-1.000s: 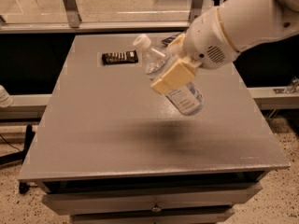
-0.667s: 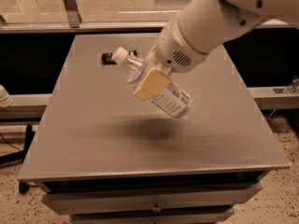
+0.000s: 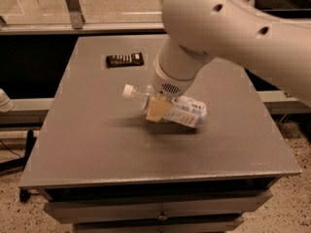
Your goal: Knock blue plastic bottle over
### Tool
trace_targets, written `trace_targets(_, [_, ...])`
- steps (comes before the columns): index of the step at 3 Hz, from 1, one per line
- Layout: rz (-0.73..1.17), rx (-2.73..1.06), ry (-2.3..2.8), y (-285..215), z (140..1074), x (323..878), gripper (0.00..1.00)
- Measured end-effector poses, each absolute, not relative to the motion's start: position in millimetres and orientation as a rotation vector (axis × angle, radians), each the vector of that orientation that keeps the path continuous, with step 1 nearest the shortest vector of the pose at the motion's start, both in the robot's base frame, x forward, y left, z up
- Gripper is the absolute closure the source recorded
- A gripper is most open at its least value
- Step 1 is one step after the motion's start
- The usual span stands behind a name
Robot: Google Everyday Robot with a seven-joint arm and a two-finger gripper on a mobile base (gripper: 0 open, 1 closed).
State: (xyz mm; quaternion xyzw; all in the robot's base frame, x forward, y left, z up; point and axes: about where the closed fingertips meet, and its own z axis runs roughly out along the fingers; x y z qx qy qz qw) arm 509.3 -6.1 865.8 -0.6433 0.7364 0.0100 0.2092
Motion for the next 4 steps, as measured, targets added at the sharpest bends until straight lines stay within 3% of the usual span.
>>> trace_targets(2, [-0.243,-1.837,2.104,-50,840,535,0.35])
trace_targets(3, [-0.231,-1.825,2.102,-56,845,541,0.12])
trace_targets(4, [-0.156,-1.794,2.077,-51,855,545,0.0])
